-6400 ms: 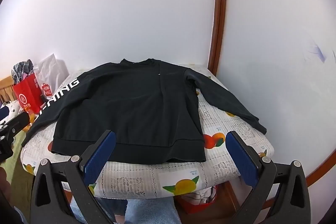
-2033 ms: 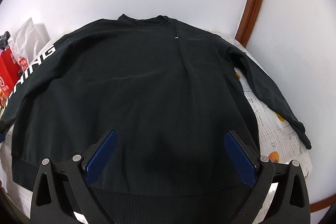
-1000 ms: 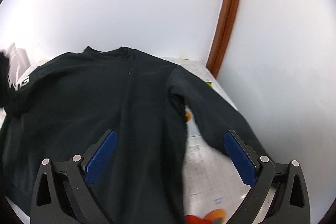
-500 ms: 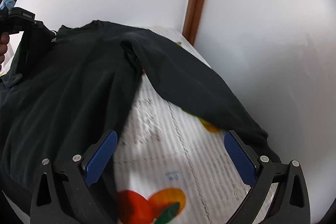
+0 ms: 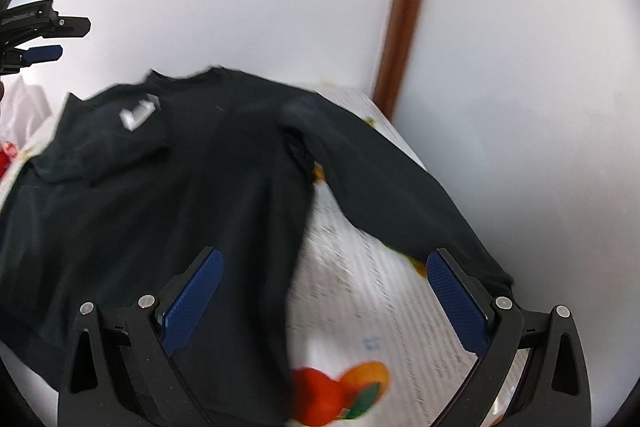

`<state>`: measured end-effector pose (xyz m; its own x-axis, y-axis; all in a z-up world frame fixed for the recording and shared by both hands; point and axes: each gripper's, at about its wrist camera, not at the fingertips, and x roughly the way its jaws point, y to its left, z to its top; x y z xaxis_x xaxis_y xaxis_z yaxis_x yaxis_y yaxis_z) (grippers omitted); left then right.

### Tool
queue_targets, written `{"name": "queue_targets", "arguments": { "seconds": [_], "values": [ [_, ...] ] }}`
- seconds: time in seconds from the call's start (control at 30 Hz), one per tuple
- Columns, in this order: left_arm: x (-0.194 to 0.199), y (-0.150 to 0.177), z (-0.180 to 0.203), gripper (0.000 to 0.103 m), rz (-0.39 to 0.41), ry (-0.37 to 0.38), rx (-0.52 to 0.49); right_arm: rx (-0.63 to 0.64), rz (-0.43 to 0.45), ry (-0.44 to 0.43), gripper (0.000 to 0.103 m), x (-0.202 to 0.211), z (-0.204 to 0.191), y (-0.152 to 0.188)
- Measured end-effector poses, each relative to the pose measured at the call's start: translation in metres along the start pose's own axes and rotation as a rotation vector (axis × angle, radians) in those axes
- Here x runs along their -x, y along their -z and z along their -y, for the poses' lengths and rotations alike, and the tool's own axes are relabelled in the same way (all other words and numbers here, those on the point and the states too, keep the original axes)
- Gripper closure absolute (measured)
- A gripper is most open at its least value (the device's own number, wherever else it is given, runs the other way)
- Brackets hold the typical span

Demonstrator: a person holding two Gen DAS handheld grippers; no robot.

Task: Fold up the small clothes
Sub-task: 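Fold the printed sleeve across the sweatshirt body with the left gripper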

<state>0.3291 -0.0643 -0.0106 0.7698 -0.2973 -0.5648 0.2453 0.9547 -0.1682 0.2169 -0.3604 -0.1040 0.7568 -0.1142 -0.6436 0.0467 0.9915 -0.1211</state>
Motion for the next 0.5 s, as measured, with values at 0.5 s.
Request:
{"name": "queue_targets", "arguments": {
  "seconds": [0.5],
  "values": [
    [0.033,0.115,-0.165,0.017,-0.192,-0.363,0.124,0.209,-0.078,-0.358,0.025,-0.081,-0.195,-0.084]
  ]
}}
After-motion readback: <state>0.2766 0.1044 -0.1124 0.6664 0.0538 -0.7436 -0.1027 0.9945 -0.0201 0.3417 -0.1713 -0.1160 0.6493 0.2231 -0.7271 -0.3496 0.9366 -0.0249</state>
